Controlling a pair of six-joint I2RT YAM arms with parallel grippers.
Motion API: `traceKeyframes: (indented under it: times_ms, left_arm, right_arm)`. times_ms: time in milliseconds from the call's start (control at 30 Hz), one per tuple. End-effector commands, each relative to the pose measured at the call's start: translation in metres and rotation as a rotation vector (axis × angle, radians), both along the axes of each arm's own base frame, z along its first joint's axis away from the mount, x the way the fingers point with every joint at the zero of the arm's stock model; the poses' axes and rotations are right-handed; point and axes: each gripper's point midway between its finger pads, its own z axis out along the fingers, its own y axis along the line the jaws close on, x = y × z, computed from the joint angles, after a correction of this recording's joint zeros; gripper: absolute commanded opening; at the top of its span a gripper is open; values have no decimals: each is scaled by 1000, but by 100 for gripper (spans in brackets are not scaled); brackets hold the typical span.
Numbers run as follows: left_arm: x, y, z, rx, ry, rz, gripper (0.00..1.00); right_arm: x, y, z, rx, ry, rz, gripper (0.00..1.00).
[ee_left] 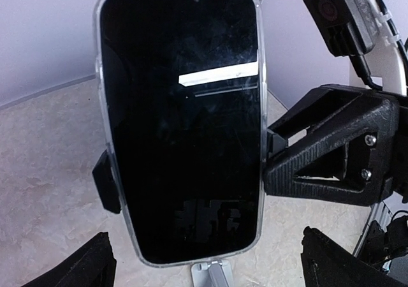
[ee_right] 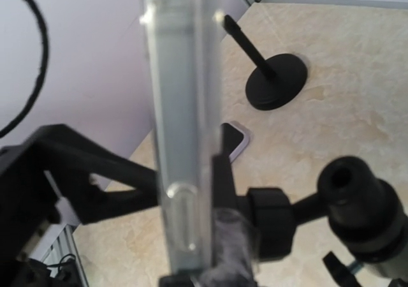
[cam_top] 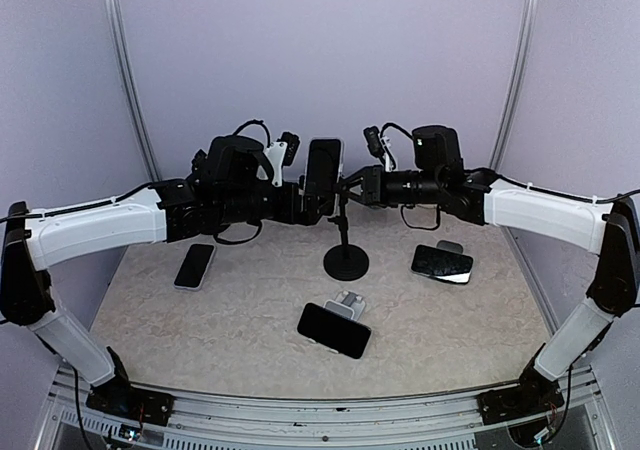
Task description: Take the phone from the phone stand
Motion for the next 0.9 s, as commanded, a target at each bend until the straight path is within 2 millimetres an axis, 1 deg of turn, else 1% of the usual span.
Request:
traceKeyframes:
  times_ms: [0, 100, 300, 533, 667, 833, 867]
  left_arm:
    - [3, -15, 4, -22, 25, -25, 99]
    - [9, -17, -4, 6, 45, -1, 99]
    - [11, -29, -16, 27, 78, -23, 99]
    - [19, -28, -21, 60, 64, 16, 99]
    - [30, -19, -27, 107, 60, 95, 92]
    - [38, -5, -31, 137, 58, 175, 80]
    - [40, -2, -33, 145, 57, 189, 80]
  right_arm:
    - [-6, 11, 53, 128, -120, 29, 0]
    - [-8, 12, 53, 131, -119, 35, 0]
    - [-10, 14, 54, 140, -116, 41, 0]
    - [-13, 14, 50, 149, -104, 50, 0]
    - [-17, 12, 49, 154, -98, 53, 0]
    - [-20, 9, 44, 155, -85, 50, 0]
    - [-21, 9, 42, 153, -82, 50, 0]
